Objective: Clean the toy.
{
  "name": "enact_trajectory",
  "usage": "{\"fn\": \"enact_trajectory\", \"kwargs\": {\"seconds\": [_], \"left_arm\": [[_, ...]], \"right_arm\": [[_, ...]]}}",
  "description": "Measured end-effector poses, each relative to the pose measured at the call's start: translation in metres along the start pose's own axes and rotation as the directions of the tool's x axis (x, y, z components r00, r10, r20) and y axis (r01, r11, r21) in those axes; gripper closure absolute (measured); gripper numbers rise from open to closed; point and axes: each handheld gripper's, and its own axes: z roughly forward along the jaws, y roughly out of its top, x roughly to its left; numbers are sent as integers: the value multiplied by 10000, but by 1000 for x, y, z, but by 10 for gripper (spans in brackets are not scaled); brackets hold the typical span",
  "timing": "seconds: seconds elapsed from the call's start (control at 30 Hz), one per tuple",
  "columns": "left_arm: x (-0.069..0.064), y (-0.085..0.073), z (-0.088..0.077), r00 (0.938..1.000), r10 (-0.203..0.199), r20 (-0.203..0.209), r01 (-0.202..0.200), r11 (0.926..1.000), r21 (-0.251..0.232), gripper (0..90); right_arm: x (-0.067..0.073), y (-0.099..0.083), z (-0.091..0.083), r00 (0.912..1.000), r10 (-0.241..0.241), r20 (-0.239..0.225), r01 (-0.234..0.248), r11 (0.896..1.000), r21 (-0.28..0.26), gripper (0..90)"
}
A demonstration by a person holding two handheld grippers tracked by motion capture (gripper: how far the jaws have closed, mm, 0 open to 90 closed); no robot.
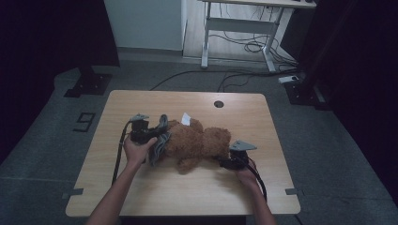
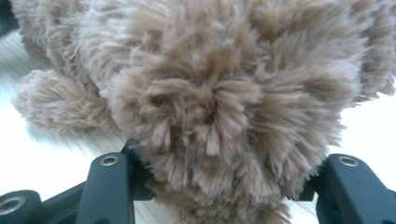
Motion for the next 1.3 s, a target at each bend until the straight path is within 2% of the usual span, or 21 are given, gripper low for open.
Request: {"fn": "enact_trajectory", "kwargs": {"seconds": [0.03,0.07,0.1,0.13,0.2,0.23,0.27,0.3,0.37,0.4,0.43,0.53,0.63,0.8,0.9,1.0,1.07,1.17,1.27,1.3], "left_arm": [[-8,9,0,9996,291,-39,-291,9996,-46,808],[-8,9,0,9996,291,-39,-291,9996,-46,807],[-25,24,4,9957,922,-54,-922,9957,-19,806],[-25,24,4,9957,922,-54,-922,9957,-19,806],[-42,35,14,9901,1400,57,-1401,9900,151,806],[-57,40,30,9833,1818,111,-1822,9820,498,805],[-57,40,30,9833,1818,111,-1822,9820,498,804],[-63,40,38,9809,1940,119,-1944,9785,693,804],[-69,38,55,9814,1912,186,-1921,9756,1063,804],[-69,36,62,9827,1846,136,-1848,9749,1240,804],[-65,31,74,9867,1623,69,-1614,9745,1561,804],[-57,27,79,9900,1413,49,-1400,9750,1724,802],[-48,24,76,9923,1237,32,-1223,9771,1740,803],[-47,13,69,9872,1578,-248,-1511,9728,1755,813],[-50,4,63,9796,1976,-378,-1887,9675,1681,814],[-51,-1,57,9753,2173,-394,-2079,9635,1685,815],[-53,-7,54,9746,2209,-377,-2121,9635,1636,816],[-54,-12,51,9749,2186,-423,-2107,9671,1423,819],[-57,-22,46,9746,2195,-434,-2135,9703,1139,822],[-59,-27,42,9754,2173,-359,-2128,9719,1006,822]], "right_arm": [[0,0,0,10000,-16,7,16,10000,29,417],[0,0,0,10000,-16,7,16,10000,29,417],[0,-1,0,10000,6,-1,-6,10000,34,415],[0,-1,0,10000,1,-4,-1,10000,23,413],[0,-1,-1,10000,17,-5,-17,10000,32,412],[0,-2,-1,10000,34,-3,-34,10000,17,411],[0,-2,-1,10000,34,-3,-34,10000,17,411],[0,-2,-1,10000,44,-4,-44,10000,13,411],[0,-2,-1,10000,34,-22,-34,10000,39,410],[0,-2,-1,10000,34,-22,-34,10000,39,410],[0,-3,-1,10000,35,-19,-34,10000,43,409],[-1,-3,-1,10000,62,-37,-62,10000,36,409],[-1,-3,-1,10000,57,-18,-57,10000,33,409],[-3,-4,0,10000,27,32,-27,10000,72,399],[-3,-4,0,10000,-28,60,27,9999,132,396],[-3,-4,-1,10000,-32,69,31,9998,198,395],[-2,-4,-1,10000,4,50,-5,9996,269,387],[-2,-5,-2,10000,7,8,-7,9995,315,354],[-1,-6,-5,9999,-2,-137,6,9995,321,317],[-1,-8,-9,9995,5,-329,4,9996,280,284]]}}
